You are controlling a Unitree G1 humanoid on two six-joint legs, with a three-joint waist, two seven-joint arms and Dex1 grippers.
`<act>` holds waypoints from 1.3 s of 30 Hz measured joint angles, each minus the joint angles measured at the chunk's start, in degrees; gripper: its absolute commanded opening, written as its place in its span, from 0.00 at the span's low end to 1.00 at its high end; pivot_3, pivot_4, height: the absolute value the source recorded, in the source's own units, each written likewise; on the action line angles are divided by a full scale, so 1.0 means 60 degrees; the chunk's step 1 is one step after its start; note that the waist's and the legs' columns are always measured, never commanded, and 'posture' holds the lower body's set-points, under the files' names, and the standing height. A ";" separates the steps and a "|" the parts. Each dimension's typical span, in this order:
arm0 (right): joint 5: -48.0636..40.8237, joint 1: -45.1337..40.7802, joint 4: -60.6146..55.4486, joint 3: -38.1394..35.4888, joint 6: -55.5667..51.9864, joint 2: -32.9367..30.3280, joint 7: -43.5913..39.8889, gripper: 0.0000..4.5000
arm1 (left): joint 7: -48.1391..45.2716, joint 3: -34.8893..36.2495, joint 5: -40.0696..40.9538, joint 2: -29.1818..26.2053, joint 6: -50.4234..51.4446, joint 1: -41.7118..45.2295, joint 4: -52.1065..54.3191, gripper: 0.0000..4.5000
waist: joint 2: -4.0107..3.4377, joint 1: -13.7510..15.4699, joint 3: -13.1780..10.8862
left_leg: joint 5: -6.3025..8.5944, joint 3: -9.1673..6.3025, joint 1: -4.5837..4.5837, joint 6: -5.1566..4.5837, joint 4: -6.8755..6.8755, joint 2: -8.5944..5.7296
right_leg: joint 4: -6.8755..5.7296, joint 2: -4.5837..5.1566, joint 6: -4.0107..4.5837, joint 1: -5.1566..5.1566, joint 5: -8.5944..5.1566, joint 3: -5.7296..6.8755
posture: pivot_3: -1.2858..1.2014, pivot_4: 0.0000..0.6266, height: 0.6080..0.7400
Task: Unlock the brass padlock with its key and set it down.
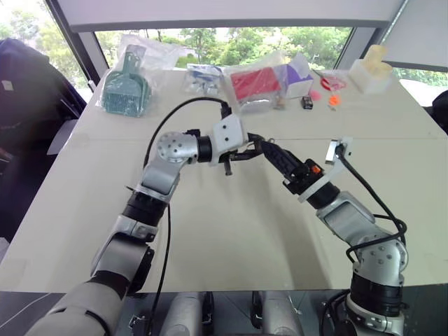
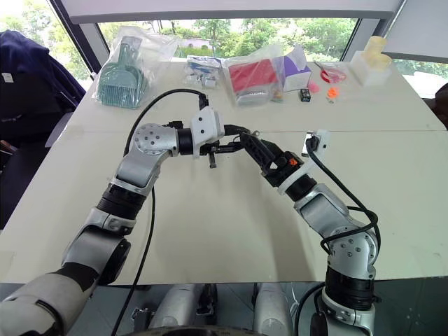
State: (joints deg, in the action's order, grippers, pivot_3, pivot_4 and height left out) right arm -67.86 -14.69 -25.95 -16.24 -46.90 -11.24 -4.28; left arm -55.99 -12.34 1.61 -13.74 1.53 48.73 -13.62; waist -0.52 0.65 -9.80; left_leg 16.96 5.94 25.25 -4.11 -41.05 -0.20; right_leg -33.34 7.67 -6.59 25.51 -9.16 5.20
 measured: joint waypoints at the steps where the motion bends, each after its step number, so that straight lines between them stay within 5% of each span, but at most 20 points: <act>1: -0.0029 0.0000 0.0024 0.0006 0.0025 0.0000 0.0038 1.00 | 0.0066 -0.0001 0.0034 0.0029 0.0055 -0.0020 0.0136 0.17 | 0.0000 -0.0005 0.0000 | 0.0000 0.0000 -0.0003 0.0000 0.0001 0.0001 | -0.0001 -0.0002 0.0000 -0.0001 0.0000 0.0000 | 0.52 0.24 0.96; 14: -0.0962 0.0007 0.0086 0.0009 0.0926 0.0504 0.0805 1.00 | 0.0185 -0.0050 0.0249 0.0036 0.0247 -0.0201 0.0262 0.17 | -0.0002 -0.0010 0.0001 | -0.0011 0.0001 -0.0011 0.0018 0.0007 0.0006 | -0.0008 -0.0010 -0.0001 -0.0004 -0.0001 0.0000 | 0.52 0.24 0.96; 23: -0.1320 0.0006 0.0258 0.0126 0.1236 0.0546 0.1227 0.01 | 0.0185 -0.0070 0.0257 0.0049 0.0253 -0.0196 0.0263 0.17 | -0.0003 -0.0013 0.0000 | -0.0029 0.0001 -0.0012 0.0050 0.0009 0.0006 | -0.0005 -0.0010 0.0000 -0.0004 -0.0002 0.0000 | 0.52 0.24 0.96; 39: -0.1525 -0.0237 0.0452 0.0405 0.1517 0.0652 0.1525 0.01 | 0.0769 -0.0474 -0.0649 -0.0261 -0.1578 -0.0240 0.0432 0.17 | -0.0004 -0.0006 0.0000 | -0.0027 0.0000 -0.0012 0.0046 0.0011 0.0007 | -0.0003 -0.0008 0.0000 -0.0003 -0.0002 0.0000 | 0.52 0.24 0.96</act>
State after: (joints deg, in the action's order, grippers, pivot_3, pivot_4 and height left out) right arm -77.01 -16.11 -23.24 -13.81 -37.79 -7.33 4.86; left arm -51.37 -15.19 -2.28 -15.31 -7.94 47.30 -11.03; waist -0.54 0.61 -9.80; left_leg 16.80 5.94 25.18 -3.83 -40.99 -0.16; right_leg -33.36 7.62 -6.59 25.49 -9.17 5.19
